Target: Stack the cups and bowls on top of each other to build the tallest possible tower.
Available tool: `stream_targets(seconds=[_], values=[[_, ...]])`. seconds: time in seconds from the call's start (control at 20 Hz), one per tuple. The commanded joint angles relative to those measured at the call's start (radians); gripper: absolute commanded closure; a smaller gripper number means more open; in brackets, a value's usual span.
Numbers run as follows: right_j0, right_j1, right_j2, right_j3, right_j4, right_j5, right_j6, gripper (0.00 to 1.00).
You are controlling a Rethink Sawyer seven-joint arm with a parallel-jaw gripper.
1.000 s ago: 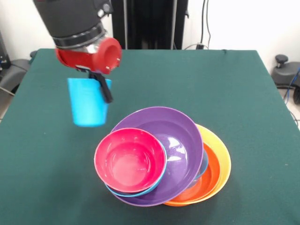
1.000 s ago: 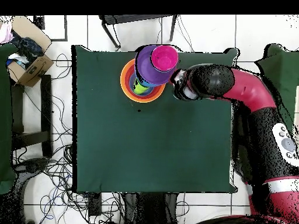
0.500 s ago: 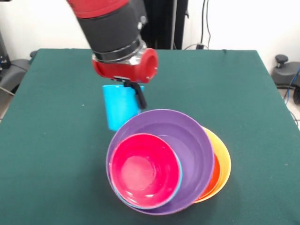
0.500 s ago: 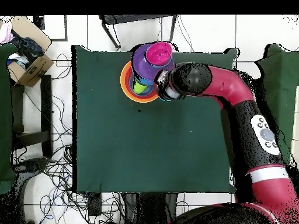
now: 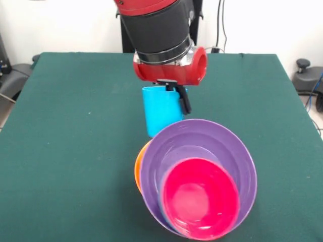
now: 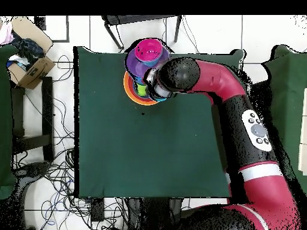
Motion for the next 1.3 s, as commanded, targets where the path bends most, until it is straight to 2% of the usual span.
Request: stream_targets(seconds=[0.05,0.6,1.0,1.3], values=[[0.039,-0.064,-0.044,-0.088,0.025,0.13,0.018,1.0],[0.048,-0.155,-0.078,-0.058,0.037,0.181,0.048,1.0],[0.081,-0.184,-0.099,-0.145,0.038,0.283,0.047,1.0],[0.119,-0.141,-0.103,-0.219,0.03,0.296,0.065,1.0]])
